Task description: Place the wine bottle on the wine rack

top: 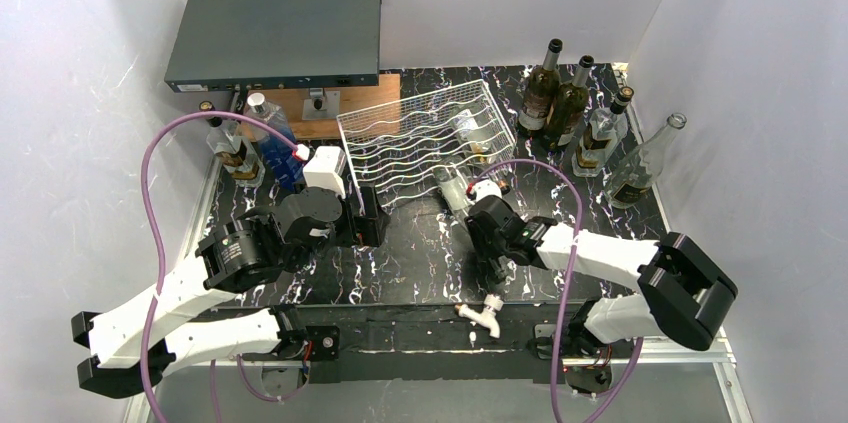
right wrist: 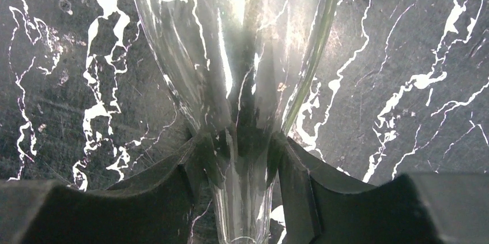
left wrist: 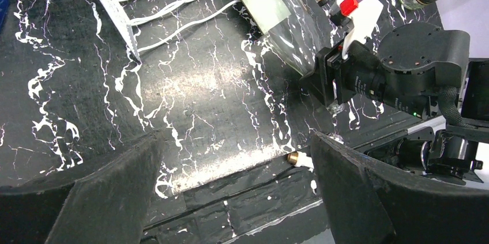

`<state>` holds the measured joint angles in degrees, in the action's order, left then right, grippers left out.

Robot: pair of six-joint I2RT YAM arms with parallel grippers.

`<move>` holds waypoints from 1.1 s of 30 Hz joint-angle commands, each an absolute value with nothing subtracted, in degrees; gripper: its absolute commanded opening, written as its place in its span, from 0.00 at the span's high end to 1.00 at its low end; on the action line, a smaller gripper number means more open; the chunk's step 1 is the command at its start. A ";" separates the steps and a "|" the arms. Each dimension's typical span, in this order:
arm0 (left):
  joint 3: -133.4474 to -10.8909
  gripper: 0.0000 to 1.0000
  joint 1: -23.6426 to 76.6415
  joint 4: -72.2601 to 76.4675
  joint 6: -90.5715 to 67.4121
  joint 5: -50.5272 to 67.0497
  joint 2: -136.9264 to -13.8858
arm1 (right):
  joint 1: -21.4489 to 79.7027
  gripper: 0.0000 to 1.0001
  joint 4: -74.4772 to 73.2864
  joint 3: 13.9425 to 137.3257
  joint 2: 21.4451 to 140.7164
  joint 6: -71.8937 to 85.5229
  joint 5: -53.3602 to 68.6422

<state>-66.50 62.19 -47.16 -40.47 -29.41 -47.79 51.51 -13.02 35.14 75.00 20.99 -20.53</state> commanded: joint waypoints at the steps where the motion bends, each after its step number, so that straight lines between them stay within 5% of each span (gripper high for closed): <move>1: -67.94 0.02 61.88 -47.66 -40.61 -29.64 -47.50 | 51.77 0.78 -7.14 37.99 76.98 22.51 -22.65; 33: -66.28 0.02 61.88 -51.31 -44.03 -30.33 -43.99 | 50.03 0.87 6.75 52.39 93.29 23.09 -31.01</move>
